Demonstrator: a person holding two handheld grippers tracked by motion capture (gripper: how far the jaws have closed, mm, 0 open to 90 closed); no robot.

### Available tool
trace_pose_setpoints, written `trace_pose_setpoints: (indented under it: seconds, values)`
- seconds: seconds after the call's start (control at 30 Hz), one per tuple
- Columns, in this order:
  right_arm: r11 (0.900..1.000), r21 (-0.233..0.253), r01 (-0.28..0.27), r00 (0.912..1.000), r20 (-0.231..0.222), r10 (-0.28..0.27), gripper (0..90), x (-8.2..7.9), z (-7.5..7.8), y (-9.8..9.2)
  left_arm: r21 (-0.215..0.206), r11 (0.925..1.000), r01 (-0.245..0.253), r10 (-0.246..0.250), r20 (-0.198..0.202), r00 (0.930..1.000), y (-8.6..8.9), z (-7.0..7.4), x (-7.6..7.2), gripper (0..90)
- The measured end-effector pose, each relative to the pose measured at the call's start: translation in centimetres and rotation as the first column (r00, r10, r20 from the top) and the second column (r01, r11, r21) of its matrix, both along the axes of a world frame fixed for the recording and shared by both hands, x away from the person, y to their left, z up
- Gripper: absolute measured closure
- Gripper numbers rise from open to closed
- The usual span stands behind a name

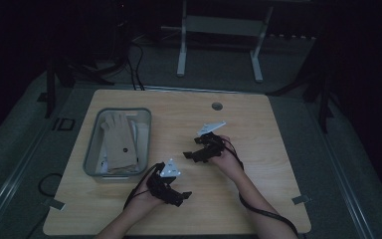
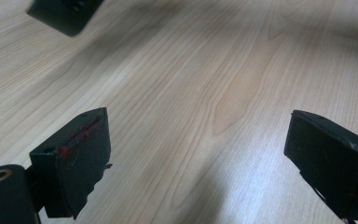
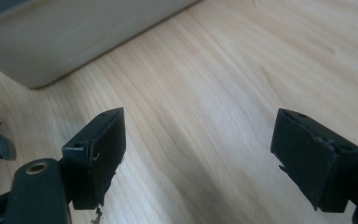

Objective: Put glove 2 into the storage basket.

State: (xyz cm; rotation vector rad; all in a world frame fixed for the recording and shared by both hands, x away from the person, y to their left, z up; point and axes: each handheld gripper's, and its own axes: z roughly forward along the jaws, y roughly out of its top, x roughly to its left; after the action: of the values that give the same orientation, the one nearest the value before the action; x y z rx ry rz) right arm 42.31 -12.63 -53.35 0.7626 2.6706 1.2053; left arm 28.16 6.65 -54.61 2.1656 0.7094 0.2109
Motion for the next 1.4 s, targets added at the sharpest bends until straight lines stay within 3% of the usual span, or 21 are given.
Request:
trace_pose_setpoints:
  seconds: [0.07, 0.27, 0.43, 0.8, 1.0, 1.4]
  values:
    - [1.000, -0.015, 0.018, 0.9998, -0.005, -0.018, 17.4, -0.1, -0.4, -0.4, 0.000, 1.0000, 0.007, -0.007, 0.009, 0.9999, -0.2, -0.3, -0.1, 7.5]
    - [1.000, 0.006, 0.030, 0.9994, -0.016, -0.030, 17.4, -0.6, -1.3, -1.7, -0.029, 0.9994, 0.021, -0.021, 0.005, 0.9998, -0.5, -0.9, -0.1, 7.5]
    - [0.999, -0.015, 0.047, 0.9986, -0.025, -0.047, 16.7, -0.9, -1.9, -2.5, -0.051, 0.9985, 0.019, -0.018, 0.025, 0.9995, -0.7, -1.1, -0.3, 7.5]
    - [0.997, 0.051, 0.059, 0.9983, 0.000, -0.059, 16.8, -2.3, -2.9, -5.3, -0.050, 0.9985, 0.022, -0.021, 0.005, 0.9998, -1.1, -2.2, -0.3, 7.5]
    - [0.998, 0.037, 0.059, 0.9978, 0.027, -0.060, 16.8, -2.9, -3.1, -5.8, -0.077, 0.9968, 0.019, -0.019, 0.003, 0.9998, -1.0, -2.4, -0.5, 7.5]
    - [0.997, 0.023, 0.070, 0.9964, 0.046, -0.071, 16.8, -3.0, -3.4, -5.9, -0.076, 0.9967, 0.030, -0.029, 0.005, 0.9996, -0.9, -2.5, -0.8, 7.5]
